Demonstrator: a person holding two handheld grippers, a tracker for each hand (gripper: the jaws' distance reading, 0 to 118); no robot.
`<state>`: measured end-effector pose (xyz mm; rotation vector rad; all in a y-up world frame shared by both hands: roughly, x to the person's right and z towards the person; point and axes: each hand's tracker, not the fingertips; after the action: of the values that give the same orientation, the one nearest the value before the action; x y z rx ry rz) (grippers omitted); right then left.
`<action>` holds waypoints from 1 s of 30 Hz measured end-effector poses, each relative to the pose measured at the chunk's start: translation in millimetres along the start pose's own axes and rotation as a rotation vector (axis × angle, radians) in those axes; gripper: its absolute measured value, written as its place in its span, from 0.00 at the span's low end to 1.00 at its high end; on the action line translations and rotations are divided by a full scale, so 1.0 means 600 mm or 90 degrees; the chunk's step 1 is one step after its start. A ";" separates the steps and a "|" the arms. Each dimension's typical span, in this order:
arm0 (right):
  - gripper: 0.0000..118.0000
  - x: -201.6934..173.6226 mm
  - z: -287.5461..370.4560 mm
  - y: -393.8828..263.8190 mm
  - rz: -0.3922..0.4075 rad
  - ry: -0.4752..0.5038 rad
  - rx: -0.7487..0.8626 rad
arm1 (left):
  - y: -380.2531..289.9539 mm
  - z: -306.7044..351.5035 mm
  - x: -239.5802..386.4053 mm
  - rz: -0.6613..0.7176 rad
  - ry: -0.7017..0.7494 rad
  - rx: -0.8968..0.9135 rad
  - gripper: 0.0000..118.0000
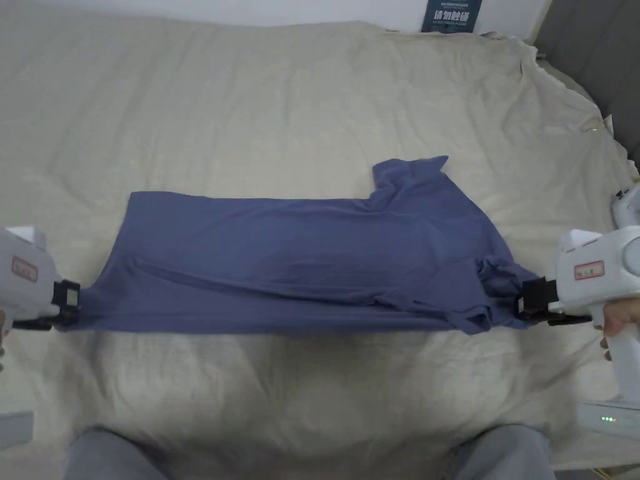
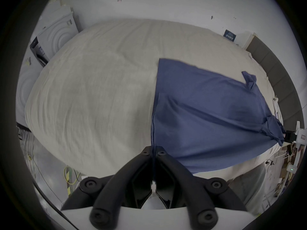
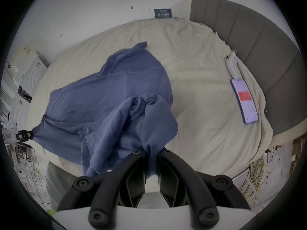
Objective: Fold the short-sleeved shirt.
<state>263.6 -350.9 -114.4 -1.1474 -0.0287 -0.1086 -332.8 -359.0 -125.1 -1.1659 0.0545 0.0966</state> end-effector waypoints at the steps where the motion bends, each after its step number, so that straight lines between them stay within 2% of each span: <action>1: 0.09 -0.002 -0.010 -0.016 0.002 -0.005 -0.006 | -0.021 -0.014 0.000 -0.003 0.010 -0.014 0.00; 6: 0.09 -0.015 -0.057 -0.067 -0.002 -0.046 -0.030 | -0.073 -0.065 0.012 0.023 0.038 -0.035 0.00; 7: 0.09 -0.015 -0.063 -0.072 -0.005 -0.048 -0.027 | -0.076 -0.068 0.014 0.029 0.044 -0.026 0.03; 8: 0.10 -0.014 -0.068 -0.074 -0.010 -0.048 -0.029 | -0.075 -0.066 0.017 0.030 0.048 -0.019 0.11; 9: 0.15 -0.013 -0.070 -0.075 -0.018 -0.044 -0.028 | -0.072 -0.063 0.019 0.027 0.051 -0.019 0.26; 12: 0.26 -0.005 -0.059 -0.074 -0.041 -0.041 -0.017 | -0.061 -0.046 0.014 -0.007 0.085 -0.013 0.48; 13: 0.44 -0.001 -0.049 -0.072 -0.039 -0.047 -0.017 | -0.058 -0.039 0.006 -0.007 0.083 -0.009 0.70; 14: 0.67 0.001 -0.039 -0.069 -0.038 -0.054 -0.015 | -0.055 -0.031 0.001 -0.006 0.089 -0.006 0.90; 15: 0.89 0.002 -0.024 -0.063 -0.029 -0.086 -0.011 | -0.047 -0.018 -0.005 -0.001 0.095 -0.001 1.00; 16: 0.95 0.004 -0.006 -0.054 -0.013 -0.101 0.018 | -0.036 -0.003 -0.011 0.009 0.094 0.022 1.00; 19: 0.95 -0.005 0.058 -0.025 0.027 -0.134 0.121 | -0.003 0.044 -0.016 0.054 0.078 0.091 1.00; 21: 0.95 -0.015 0.099 -0.007 0.018 -0.139 0.197 | 0.017 0.076 -0.005 0.051 0.066 0.148 1.00; 23: 0.95 -0.027 0.133 0.004 0.005 -0.114 0.286 | 0.031 0.101 0.015 0.034 0.054 0.219 1.00; 27: 0.95 -0.060 0.162 0.005 0.009 -0.096 0.456 | 0.033 0.132 0.064 0.049 0.046 0.388 1.00; 30: 0.95 -0.079 0.154 -0.005 0.009 -0.087 0.507 | 0.016 0.133 0.096 0.044 0.036 0.496 0.98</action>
<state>219.4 -264.3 -77.4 -0.3566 -0.1704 0.0000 -277.2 -278.9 -108.1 -0.3885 0.1661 0.0911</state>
